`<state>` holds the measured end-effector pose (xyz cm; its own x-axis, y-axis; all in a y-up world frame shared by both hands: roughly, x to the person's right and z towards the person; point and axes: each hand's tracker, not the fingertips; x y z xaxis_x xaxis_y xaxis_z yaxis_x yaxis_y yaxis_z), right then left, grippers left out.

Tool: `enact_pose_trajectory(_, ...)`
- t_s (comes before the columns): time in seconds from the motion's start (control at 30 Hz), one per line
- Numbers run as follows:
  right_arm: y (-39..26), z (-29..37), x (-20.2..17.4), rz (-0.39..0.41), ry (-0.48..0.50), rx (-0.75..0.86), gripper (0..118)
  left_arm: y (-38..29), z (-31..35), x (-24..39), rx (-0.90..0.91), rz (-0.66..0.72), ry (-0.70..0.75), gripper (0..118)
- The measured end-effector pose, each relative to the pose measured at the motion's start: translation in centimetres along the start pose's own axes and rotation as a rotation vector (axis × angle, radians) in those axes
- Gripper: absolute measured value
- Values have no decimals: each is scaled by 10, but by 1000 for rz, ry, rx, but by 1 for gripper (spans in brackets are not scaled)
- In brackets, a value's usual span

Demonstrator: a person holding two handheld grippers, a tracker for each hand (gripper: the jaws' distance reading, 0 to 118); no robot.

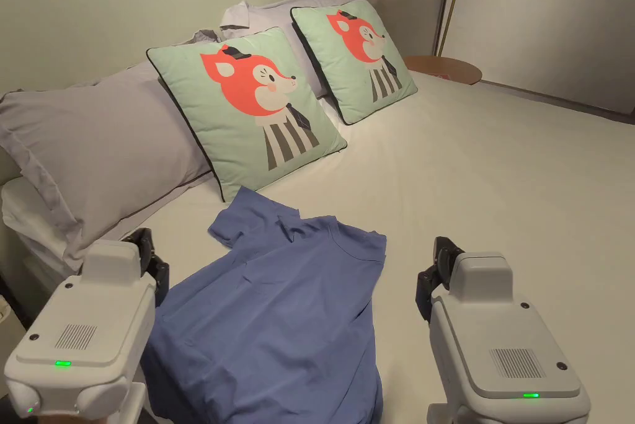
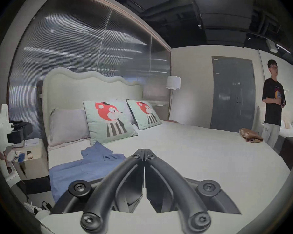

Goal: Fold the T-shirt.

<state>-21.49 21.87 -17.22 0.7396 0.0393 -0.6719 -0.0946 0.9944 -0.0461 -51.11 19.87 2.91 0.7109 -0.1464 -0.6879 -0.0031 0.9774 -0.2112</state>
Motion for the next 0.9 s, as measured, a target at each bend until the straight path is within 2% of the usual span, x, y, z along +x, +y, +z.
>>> enact_pose_trajectory(0.07, 3, 6, 8, 5, -17, 0, 1, 2, -16, 11, -34, 27, -48, 6)
enact_pose_trajectory(0.1, 4, 6, 12, 6, -26, 0, 1, 4, -24, 20, -75, 33, -83, 18)
enact_pose_trajectory(0.13, 5, 7, 17, 8, -33, 0, 1, 5, -33, 26, -109, 46, -107, 41)
enact_pose_trajectory(0.17, 5, 8, 21, 12, -45, 0, 1, 6, -46, 34, -158, 65, -128, 75)
enact_pose_trajectory(0.23, 6, 10, 29, 14, -68, 3, 1, 5, -70, 50, -289, 89, -179, 91)
enact_pose_trajectory(0.27, 7, 11, 33, 14, -78, 3, 1, 3, -84, 59, -358, 103, -201, 104)
enact_pose_trajectory(0.3, 7, 11, 37, 14, -87, 3, 1, -1, -94, 69, -399, 130, -223, 109)
enact_pose_trajectory(0.5, 1, 16, 59, 28, -135, -15, 1, -34, -147, 126, -647, 155, -248, 108)
enact_pose_trajectory(0.63, -5, 21, 73, 33, -162, -36, 1, -54, -155, 158, -735, 88, -264, 106)
enact_pose_trajectory(0.67, -7, 23, 77, 34, -169, -42, 1, -59, -155, 167, -757, 55, -274, 102)
enact_pose_trajectory(0.7, -8, 25, 80, 36, -176, -48, 1, -63, -153, 174, -777, 33, -299, 83)
enact_pose_trajectory(0.73, -9, 26, 83, 37, -182, -51, 1, -66, -150, 179, -782, 9, -305, 59)
enact_pose_trajectory(0.77, -10, 29, 86, 33, -191, -53, 1, -70, -145, 184, -795, -24, -277, 56)
enact_pose_trajectory(0.8, -10, 31, 90, 25, -200, -55, 1, -66, -136, 186, -716, -27, -246, 47)
enact_pose_trajectory(0.87, -12, 35, 96, 13, -209, -54, 1, -60, -129, 190, -721, -59, -271, 6)
enact_pose_trajectory(0.9, -11, 38, 98, 10, -216, -52, 1, -59, -127, 187, -703, -63, -270, 6)
